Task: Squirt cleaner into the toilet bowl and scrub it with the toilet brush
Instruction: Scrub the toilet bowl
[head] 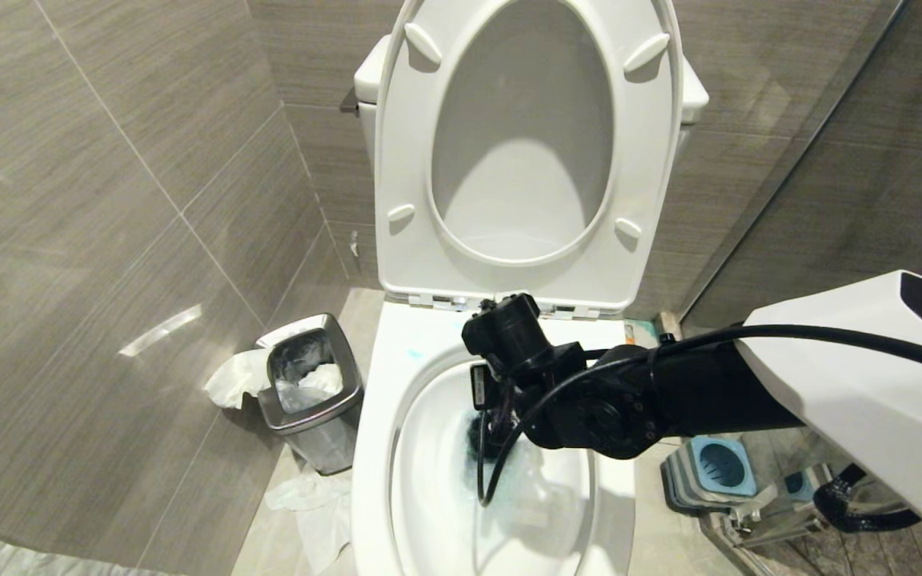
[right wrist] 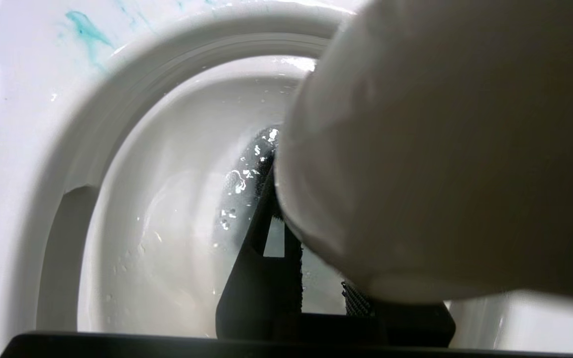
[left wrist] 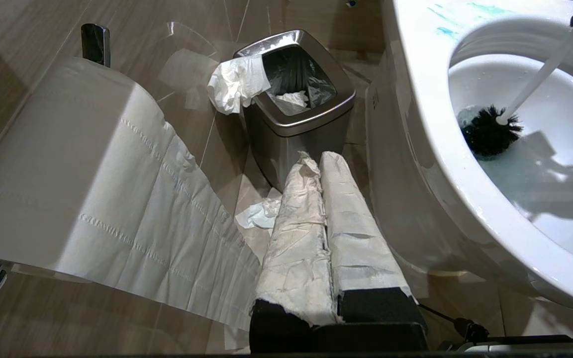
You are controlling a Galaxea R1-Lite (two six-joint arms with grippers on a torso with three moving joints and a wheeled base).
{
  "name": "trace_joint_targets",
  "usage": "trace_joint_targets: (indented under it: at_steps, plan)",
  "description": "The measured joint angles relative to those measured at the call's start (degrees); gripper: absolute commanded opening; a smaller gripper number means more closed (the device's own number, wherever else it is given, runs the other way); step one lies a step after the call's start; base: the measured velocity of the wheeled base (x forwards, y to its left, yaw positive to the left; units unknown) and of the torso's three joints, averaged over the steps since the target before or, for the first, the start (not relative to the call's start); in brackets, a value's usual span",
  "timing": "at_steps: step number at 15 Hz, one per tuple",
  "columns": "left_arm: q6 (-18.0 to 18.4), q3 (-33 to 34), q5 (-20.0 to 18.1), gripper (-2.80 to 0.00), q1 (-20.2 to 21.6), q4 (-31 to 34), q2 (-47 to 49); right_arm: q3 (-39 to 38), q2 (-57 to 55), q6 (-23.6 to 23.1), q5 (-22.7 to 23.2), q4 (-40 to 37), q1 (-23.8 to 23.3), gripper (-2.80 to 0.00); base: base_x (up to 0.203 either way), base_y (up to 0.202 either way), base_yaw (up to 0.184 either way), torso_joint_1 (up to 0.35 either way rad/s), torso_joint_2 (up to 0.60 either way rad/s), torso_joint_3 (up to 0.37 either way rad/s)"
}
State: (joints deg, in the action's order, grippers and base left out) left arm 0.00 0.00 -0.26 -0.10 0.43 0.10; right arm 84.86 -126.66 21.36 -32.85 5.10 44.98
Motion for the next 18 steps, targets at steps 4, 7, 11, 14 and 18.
trace_joint_targets:
  at_steps: [4, 7, 11, 14, 18]
  plan:
    - [0.0, 0.0, 0.0, -2.8, 0.0, 0.0, 0.0, -2.6, 6.0, -0.4, 0.0, -2.3, 1.5, -2.8, 0.0, 0.0, 0.0, 0.0, 0.0, 0.0]
    - [0.0, 0.0, 0.0, -2.8, 0.0, 0.0, 0.0, -5.7, 13.6, -1.1, -0.5, -6.8, 4.7, -2.8, 0.0, 0.0, 0.0, 0.0, 0.0, 0.0]
    - [0.0, 0.0, 0.0, -2.8, 0.0, 0.0, 0.0, -1.7, 18.9, -1.8, -2.3, -16.6, 7.0, -2.8, 0.0, 0.0, 0.0, 0.0, 0.0, 0.0]
    - [0.0, 0.0, 0.0, -2.8, 0.0, 0.0, 0.0, 1.7, 18.3, -1.6, -3.0, -17.9, 8.5, -2.8, 0.0, 0.0, 0.0, 0.0, 0.0, 0.0]
    - [0.0, 0.0, 0.0, -2.8, 0.0, 0.0, 0.0, 3.2, 16.6, 0.7, -3.1, -17.9, 10.2, -2.8, 0.0, 0.0, 0.0, 0.0, 0.0, 0.0]
